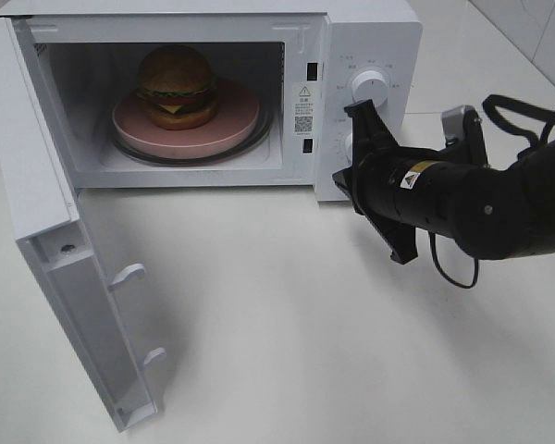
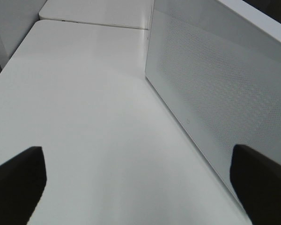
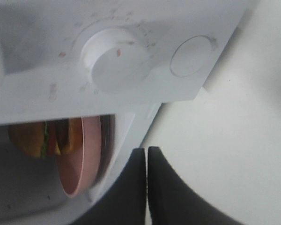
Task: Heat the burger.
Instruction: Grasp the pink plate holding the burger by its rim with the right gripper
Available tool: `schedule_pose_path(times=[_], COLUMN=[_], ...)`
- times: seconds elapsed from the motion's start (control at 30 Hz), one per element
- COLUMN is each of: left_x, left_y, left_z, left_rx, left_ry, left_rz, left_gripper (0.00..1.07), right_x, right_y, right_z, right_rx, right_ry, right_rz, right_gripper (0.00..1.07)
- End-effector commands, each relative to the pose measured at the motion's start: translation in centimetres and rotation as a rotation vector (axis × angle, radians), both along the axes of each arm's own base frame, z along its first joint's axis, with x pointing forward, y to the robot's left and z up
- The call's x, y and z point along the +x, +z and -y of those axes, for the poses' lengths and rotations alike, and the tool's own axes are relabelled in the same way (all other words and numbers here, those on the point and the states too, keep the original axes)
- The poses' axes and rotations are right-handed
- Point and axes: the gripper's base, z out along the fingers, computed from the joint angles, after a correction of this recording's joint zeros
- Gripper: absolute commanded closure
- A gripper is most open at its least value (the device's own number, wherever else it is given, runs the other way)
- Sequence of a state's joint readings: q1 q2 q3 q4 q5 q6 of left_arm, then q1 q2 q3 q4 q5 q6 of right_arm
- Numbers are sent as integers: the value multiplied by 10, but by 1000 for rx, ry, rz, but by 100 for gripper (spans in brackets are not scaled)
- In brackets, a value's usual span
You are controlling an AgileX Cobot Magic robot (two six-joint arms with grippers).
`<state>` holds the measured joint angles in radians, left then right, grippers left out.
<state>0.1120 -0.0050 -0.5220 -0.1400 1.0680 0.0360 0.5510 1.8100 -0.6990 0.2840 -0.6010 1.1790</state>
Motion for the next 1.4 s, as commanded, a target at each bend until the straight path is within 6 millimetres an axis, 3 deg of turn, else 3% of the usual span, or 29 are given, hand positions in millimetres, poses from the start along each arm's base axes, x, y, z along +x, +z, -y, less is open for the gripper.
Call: schedule_pose_path(times=[0.03, 0.33, 0.43, 0.5, 0.67, 0.77, 1.0, 1.23, 1.37, 1.4], left_x=[0, 0, 0, 0, 0, 0, 0, 0, 0, 0], left_y=[0, 0, 0, 0, 0, 0, 0, 0, 0, 0], left_z=[0, 0, 0, 0, 0, 0, 0, 0, 0, 0], left_rx=[-1, -1, -1, -1, -1, -1, -1, -1, -1, -1], left_ry=[4, 4, 4, 4, 4, 4, 4, 4, 4, 4], left_rz=[9, 9, 9, 9, 9, 9, 9, 9, 9, 9], left_gripper=[7, 7, 7, 7, 7, 7, 7, 7, 7, 7], right_x=[-10, -25, -25, -25, -24, -23, -23, -24, -21, -18], right_y=[16, 39, 42, 52, 61, 71, 78, 77, 78, 80], right_z=[-3, 0, 0, -3, -5, -7, -8, -6, -9, -11], right_rx=[-174, -554, -591, -767, -932, -1097, -1308, -1608, -1696, -1766], right_ry=[198, 540, 578, 783, 1009, 1250, 1574, 2008, 2023, 2000], right_rz=[44, 8, 7, 8, 34, 119, 287, 608, 687, 728], right_gripper=[107, 107, 107, 107, 107, 107, 106, 102, 96, 87])
